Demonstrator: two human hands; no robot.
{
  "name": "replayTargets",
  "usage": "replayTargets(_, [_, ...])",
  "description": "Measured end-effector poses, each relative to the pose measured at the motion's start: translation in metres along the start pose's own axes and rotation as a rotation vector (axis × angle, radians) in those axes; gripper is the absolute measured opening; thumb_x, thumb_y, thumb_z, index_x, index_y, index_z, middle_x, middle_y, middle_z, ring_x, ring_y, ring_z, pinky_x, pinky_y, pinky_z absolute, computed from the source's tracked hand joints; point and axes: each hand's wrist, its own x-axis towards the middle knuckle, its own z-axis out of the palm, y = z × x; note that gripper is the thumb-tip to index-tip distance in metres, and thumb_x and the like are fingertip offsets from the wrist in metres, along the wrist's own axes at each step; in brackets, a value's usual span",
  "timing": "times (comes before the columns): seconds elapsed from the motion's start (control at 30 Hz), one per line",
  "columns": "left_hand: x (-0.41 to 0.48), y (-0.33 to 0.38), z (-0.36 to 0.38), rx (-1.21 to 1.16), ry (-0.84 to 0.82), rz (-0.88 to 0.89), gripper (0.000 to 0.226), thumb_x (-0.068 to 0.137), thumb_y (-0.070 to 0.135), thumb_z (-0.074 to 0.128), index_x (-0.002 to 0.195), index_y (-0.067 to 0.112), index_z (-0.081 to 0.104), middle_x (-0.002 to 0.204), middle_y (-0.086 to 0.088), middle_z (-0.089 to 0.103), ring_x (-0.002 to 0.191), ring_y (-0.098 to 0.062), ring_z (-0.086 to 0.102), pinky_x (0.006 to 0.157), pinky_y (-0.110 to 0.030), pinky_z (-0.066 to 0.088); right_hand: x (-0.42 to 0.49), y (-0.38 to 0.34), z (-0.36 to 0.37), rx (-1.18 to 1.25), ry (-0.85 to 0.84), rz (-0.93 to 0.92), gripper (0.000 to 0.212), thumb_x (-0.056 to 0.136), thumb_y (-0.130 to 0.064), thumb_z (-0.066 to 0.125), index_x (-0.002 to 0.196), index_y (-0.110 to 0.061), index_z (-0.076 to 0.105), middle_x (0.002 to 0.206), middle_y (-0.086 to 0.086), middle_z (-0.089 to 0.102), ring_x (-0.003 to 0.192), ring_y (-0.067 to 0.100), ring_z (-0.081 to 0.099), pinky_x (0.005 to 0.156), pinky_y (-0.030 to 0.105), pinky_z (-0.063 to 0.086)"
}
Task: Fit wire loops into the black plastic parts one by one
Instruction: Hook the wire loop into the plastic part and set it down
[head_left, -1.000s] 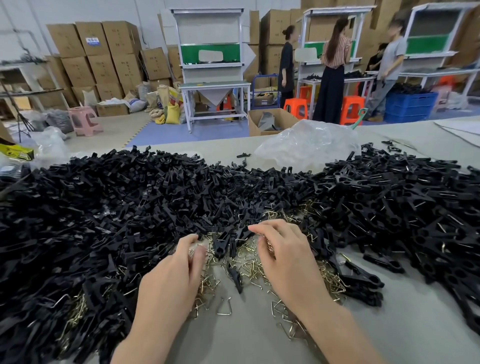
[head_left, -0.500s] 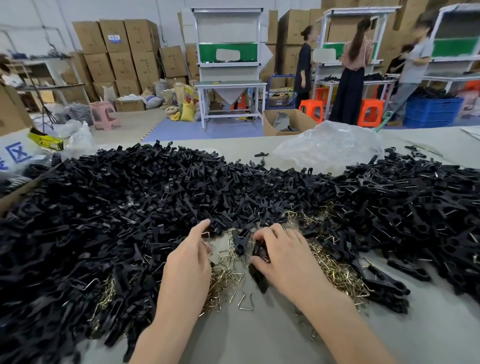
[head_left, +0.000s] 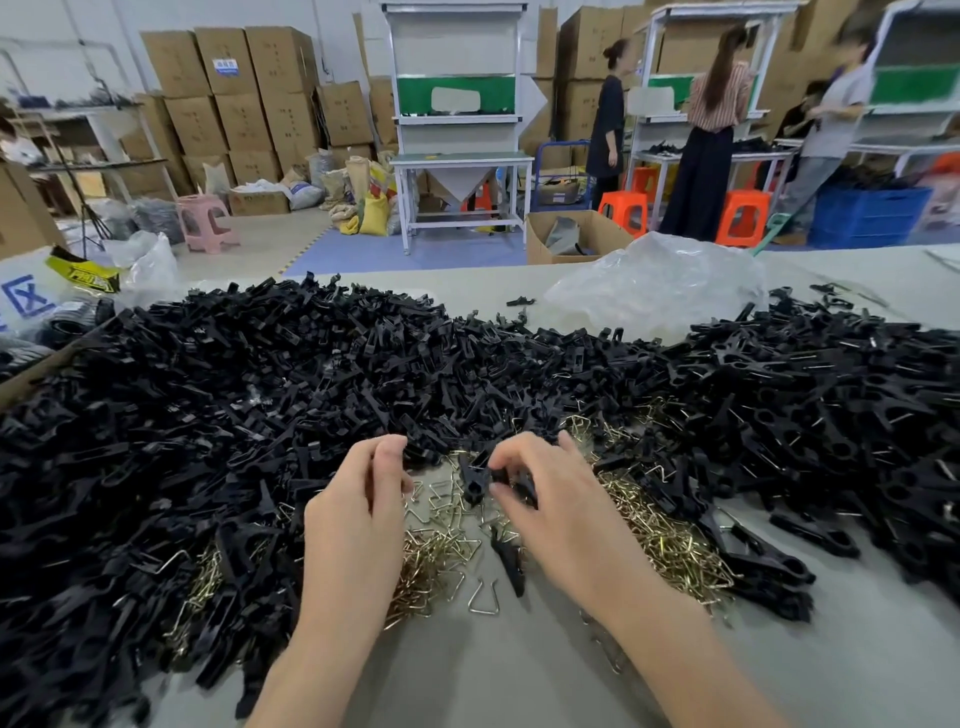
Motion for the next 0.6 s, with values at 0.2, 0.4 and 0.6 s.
replayTargets(0.2, [0.0,0.006,0.009,-0.514,-0.171,-0.298,0.043,0.093,-0.002,0.039,0.105,0.033,0.061,0.087,0.001,0.057,0.055,-0.006,0.053,0.057,-0.024,0.047,-0.01,-0.011,-0.016,0.56,0.069,0.174,0.03,0.096,-0.018,0.068,0.105,-0.046,0.064,0.096,-0.012,0.065,0.089,0.003,0.066,0.078,0.014,0.05])
replayTargets(0.4, [-0.009,0.016,0.018,-0.797,-0.269,-0.321,0.043,0.102,-0.001,0.048,0.123,0.033,0.065,0.125,-0.003,0.069,0.12,-0.01,0.064,0.099,-0.025,0.051,-0.013,-0.013,-0.011,1.357,0.05,0.392,0.047,0.08,-0.004,0.076,0.121,-0.023,0.063,0.09,0.0,0.064,0.104,0.032,0.073,0.087,0.035,0.061])
replayTargets(0.6, [-0.024,0.024,0.02,-0.605,-0.334,-0.096,0.049,0.108,0.007,0.038,0.127,0.045,0.062,0.134,0.022,0.061,0.128,0.006,0.052,0.097,-0.009,0.044,-0.014,-0.024,0.003,1.707,-0.186,0.437,0.04,0.087,-0.002,0.072,0.127,-0.008,0.068,0.132,0.025,0.062,0.119,0.035,0.066,0.094,0.039,0.057])
